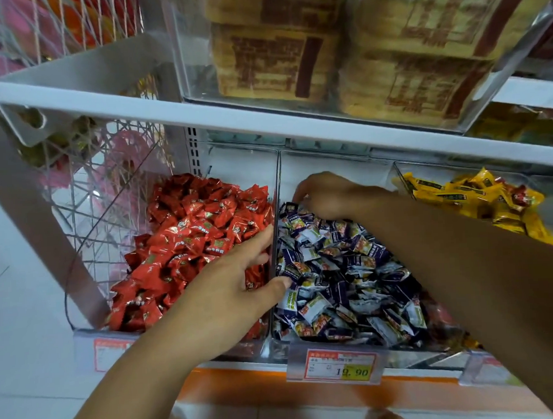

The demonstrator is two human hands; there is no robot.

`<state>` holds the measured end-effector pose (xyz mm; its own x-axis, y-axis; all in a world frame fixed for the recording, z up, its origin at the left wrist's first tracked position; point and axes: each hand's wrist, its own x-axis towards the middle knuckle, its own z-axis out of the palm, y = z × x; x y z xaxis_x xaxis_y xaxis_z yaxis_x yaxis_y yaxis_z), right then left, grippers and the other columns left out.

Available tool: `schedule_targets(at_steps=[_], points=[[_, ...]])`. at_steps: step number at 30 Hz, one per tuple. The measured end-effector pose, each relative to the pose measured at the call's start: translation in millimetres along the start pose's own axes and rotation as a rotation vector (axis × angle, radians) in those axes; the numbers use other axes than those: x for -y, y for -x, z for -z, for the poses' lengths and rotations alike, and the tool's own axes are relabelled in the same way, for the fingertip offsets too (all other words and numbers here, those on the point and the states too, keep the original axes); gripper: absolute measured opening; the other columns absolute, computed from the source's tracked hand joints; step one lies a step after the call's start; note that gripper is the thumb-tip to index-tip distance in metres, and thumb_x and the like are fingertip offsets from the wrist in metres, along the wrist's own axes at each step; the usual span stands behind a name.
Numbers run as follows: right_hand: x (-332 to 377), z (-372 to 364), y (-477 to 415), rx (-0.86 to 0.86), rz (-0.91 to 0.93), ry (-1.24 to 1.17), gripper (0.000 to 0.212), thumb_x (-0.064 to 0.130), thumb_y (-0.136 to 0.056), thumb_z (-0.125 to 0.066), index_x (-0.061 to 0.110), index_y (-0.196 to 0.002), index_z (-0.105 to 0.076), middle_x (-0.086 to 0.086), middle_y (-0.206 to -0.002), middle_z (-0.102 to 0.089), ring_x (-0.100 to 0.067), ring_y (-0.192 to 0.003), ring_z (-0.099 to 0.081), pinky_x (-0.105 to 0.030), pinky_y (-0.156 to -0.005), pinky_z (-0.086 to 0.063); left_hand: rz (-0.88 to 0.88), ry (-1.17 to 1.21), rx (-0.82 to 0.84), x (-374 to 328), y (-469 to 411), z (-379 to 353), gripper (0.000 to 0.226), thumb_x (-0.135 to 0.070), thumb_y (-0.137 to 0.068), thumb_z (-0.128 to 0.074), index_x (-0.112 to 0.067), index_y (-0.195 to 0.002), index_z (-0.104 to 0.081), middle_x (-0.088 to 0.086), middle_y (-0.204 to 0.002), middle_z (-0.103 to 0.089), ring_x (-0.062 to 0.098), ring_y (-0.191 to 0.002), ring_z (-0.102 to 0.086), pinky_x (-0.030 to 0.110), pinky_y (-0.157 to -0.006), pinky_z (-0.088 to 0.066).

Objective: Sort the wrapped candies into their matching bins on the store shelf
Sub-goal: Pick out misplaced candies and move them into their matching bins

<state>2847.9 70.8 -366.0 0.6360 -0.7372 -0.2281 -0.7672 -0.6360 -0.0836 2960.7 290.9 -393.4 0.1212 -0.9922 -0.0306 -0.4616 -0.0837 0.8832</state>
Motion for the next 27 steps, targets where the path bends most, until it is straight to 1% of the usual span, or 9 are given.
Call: schedule_targets(at_steps=[2,5,8,11,16,19,21,23,27], points=[[-7,-13,-13,0.046,-0.047,0.006,0.034,0.008,-0.097,-0.047,0.016,-0.128,-0.060,-0.008,-0.133,-0.056,-0.023,-0.107,-0.059,-0.033,-0.088,-0.049,0.004,-0.005,0.007,1,-1,0,0.071,-0.046,-0.085,-0.062,-0.056,-0.143,-0.023,-0.037,-0.137,-0.040,-0.025,-0.122,-0.032,0.012,-0.098,-0.029],[-11,-17,-19,0.172,-0.102,0.114,0.038,0.035,-0.095,-0.054,0.010,-0.123,-0.060,-0.012,-0.121,-0.060,-0.025,-0.097,-0.059,-0.039,-0.091,-0.051,0.010,-0.003,0.003,3,-1,2,0.072,-0.048,-0.083,-0.062,-0.056,-0.143,-0.023,-0.034,-0.138,-0.042,-0.023,-0.124,-0.031,0.013,-0.098,-0.029],[-11,-16,-20,0.332,-0.157,0.209,0.062,0.053,-0.091,-0.052,0.014,-0.139,-0.048,-0.012,-0.143,-0.041,-0.031,-0.128,-0.041,-0.042,-0.103,-0.038,0.012,0.001,0.010,2,1,2,0.072,-0.048,-0.084,-0.062,-0.056,-0.143,-0.022,-0.035,-0.137,-0.041,-0.023,-0.124,-0.031,0.009,-0.095,-0.030],[-10,-18,-23,0.394,-0.157,0.121,0.067,0.049,-0.091,-0.055,0.016,-0.147,-0.037,-0.008,-0.152,-0.033,-0.029,-0.136,-0.035,-0.041,-0.108,-0.033,0.012,-0.003,0.005,4,0,1,0.071,-0.051,-0.083,-0.062,-0.059,-0.141,-0.023,-0.033,-0.136,-0.044,-0.020,-0.126,-0.032,0.015,-0.104,-0.029],[-16,-32,-13,0.120,-0.095,0.125,0.049,0.043,-0.089,-0.061,0.033,-0.135,-0.046,-0.007,-0.142,-0.045,-0.032,-0.129,-0.040,-0.047,-0.108,-0.026,0.012,-0.007,0.012,5,-1,1,0.070,-0.051,-0.083,-0.062,-0.059,-0.141,-0.023,-0.032,-0.138,-0.044,-0.018,-0.127,-0.033,0.023,-0.109,-0.030],[-19,-34,-10,0.070,-0.106,0.032,0.040,0.038,-0.089,-0.063,0.034,-0.128,-0.054,-0.008,-0.140,-0.039,-0.033,-0.127,-0.040,-0.047,-0.109,-0.030,0.024,-0.016,0.016,5,-2,1,0.070,-0.054,-0.082,-0.061,-0.062,-0.139,-0.021,-0.030,-0.137,-0.046,-0.011,-0.129,-0.035,0.028,-0.111,-0.031],[-21,-34,-8,0.009,-0.089,-0.163,0.022,0.029,-0.088,-0.067,0.028,-0.110,-0.065,-0.006,-0.129,-0.044,-0.029,-0.116,-0.049,-0.041,-0.099,-0.040,0.026,-0.022,0.011,5,-2,1,0.071,-0.054,-0.082,-0.061,-0.061,-0.140,-0.021,-0.029,-0.137,-0.046,-0.012,-0.129,-0.035,0.026,-0.109,-0.031],[-23,-31,-4,-0.038,-0.028,-0.325,0.005,0.017,-0.087,-0.069,0.022,-0.087,-0.070,0.000,-0.111,-0.060,-0.021,-0.102,-0.060,-0.029,-0.081,-0.045,0.022,-0.025,0.007,5,-2,1,0.071,-0.052,-0.083,-0.062,-0.059,-0.141,-0.022,-0.029,-0.137,-0.046,-0.014,-0.129,-0.034,0.026,-0.109,-0.032],[-24,-11,21,-0.168,-0.041,-0.593,0.006,0.021,-0.087,-0.069,0.021,-0.083,-0.072,0.014,-0.083,-0.067,-0.015,-0.078,-0.061,-0.025,-0.067,-0.046,0.026,-0.014,0.016,3,-1,2,0.071,-0.051,-0.084,-0.062,-0.059,-0.141,-0.021,-0.029,-0.140,-0.044,-0.012,-0.129,-0.035,0.028,-0.108,-0.034]])
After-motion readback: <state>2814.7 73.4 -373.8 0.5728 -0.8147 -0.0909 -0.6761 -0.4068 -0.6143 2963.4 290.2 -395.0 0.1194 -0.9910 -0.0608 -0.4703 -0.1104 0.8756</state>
